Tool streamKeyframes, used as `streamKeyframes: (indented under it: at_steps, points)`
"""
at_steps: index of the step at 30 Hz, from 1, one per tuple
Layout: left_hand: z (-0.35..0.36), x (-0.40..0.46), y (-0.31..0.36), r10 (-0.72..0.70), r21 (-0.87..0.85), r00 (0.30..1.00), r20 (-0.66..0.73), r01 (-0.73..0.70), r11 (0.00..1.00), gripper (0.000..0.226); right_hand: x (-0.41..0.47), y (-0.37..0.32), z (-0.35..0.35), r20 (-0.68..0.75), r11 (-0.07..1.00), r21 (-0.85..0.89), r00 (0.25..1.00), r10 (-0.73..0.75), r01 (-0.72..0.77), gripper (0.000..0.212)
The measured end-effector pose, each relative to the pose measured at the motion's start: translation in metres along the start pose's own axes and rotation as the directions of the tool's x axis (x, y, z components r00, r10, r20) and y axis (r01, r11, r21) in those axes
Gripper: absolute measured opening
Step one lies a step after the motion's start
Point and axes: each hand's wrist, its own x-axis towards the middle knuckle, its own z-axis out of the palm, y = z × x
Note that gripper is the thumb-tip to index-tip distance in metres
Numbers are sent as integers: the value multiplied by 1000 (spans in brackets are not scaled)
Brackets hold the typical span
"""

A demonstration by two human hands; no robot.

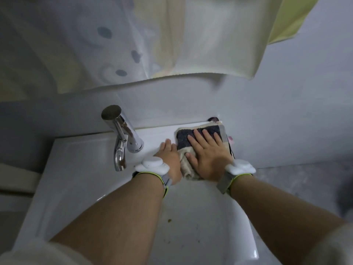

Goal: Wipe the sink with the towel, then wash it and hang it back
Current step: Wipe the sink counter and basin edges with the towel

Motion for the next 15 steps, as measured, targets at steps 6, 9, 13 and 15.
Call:
streamKeyframes:
  at_steps: [6, 9, 13, 15]
  points:
    - [-13, 3, 5, 7, 89, 996, 84, -15, 996, 85, -14, -4, 6, -41, 999, 6, 998, 38, -38, 72]
    - [-15, 3, 6, -10, 84, 993, 116, 1, 997, 89, -28, -6, 10, -91, 998, 34, 995, 48, -45, 65]
    - [-16, 5, 7, -11, 140, 989, 145, -10, 990, 92, -16, 5, 6, -27, 1000, 29, 1000, 2, -1, 71]
    - [-8, 7, 8, -26, 157, 993, 113, 8, 988, 80, 2, 15, 0, -26, 1000, 22, 1000, -4, 4, 77]
